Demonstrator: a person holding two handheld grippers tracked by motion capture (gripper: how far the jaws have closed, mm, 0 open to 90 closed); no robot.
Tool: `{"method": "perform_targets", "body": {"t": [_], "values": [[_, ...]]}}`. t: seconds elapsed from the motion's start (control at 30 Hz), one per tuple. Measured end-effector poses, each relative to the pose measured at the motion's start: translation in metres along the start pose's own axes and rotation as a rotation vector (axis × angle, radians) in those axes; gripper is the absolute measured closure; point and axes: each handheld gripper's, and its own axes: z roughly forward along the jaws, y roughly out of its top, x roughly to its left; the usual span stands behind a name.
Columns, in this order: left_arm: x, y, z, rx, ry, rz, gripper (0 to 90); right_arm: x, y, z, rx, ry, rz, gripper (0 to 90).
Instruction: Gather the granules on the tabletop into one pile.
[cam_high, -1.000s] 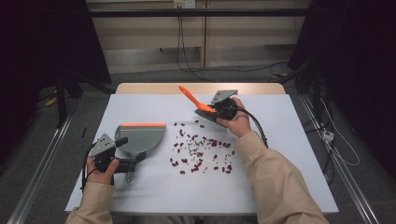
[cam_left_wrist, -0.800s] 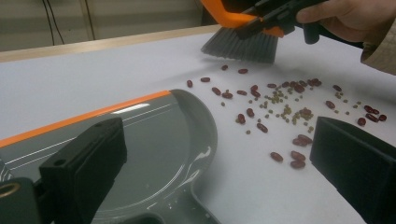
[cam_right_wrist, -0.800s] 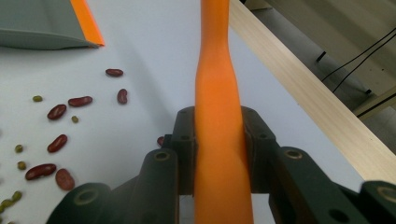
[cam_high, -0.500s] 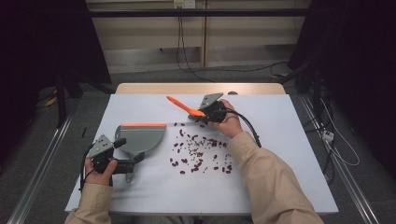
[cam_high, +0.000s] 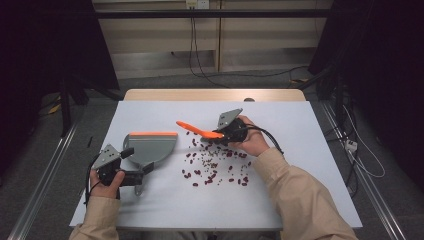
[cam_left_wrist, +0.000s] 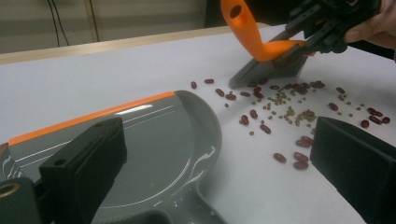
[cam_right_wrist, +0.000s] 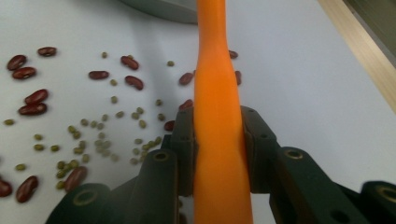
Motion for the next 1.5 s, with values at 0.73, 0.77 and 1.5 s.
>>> {"method": "perform_targets", "body": {"t": [0.73, 0.77, 1.5], "values": [[0.000, -0.001, 0.001, 0.007, 0.004, 0.003, 3.6, -0.022, 0.010, -0.005, -0.122, -0.117, 0.107, 71.4], [0.000, -0.001, 0.001, 0.007, 0.003, 0.003, 3.6, -0.025, 0.011, 0.000, -0.118, -0.131, 0.112, 71.4], [0.004, -0.002, -0.003, 0.000, 0.008, -0.014, 3.6, -0.020, 0.045, 0.060, -0.028, -0.026, -0.042, 71.1]]}}
